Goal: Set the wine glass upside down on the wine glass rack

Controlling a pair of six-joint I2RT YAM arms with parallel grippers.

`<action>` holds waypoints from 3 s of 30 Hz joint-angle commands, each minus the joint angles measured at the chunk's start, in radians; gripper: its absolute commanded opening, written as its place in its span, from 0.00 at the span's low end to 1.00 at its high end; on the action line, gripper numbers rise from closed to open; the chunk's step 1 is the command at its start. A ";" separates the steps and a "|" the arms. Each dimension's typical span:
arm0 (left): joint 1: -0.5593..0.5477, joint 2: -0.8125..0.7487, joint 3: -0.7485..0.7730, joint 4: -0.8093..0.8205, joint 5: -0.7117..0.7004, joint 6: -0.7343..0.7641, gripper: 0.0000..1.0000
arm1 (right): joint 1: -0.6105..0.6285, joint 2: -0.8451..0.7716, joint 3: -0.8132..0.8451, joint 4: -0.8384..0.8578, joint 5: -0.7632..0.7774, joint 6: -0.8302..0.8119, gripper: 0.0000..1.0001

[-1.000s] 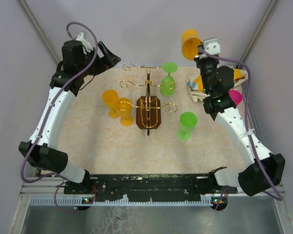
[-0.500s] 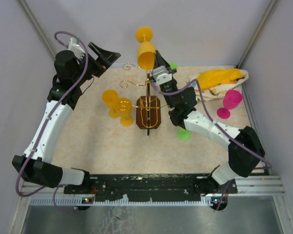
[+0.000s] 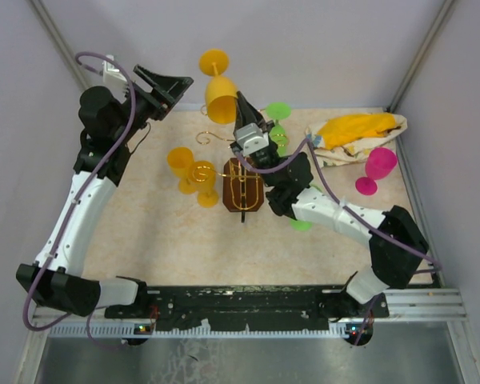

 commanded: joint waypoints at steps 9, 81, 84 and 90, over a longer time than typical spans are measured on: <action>-0.004 -0.021 -0.002 0.070 0.065 -0.003 0.85 | 0.093 0.069 0.066 0.106 0.031 -0.074 0.00; -0.015 0.072 0.025 0.092 0.160 -0.042 0.39 | 0.184 0.120 -0.003 0.278 0.048 -0.146 0.00; -0.015 0.076 0.024 0.100 0.166 -0.042 0.35 | 0.185 0.119 -0.005 0.271 0.036 -0.134 0.00; -0.015 0.089 0.036 0.153 0.208 -0.031 0.33 | 0.170 0.081 -0.035 0.273 -0.001 -0.031 0.00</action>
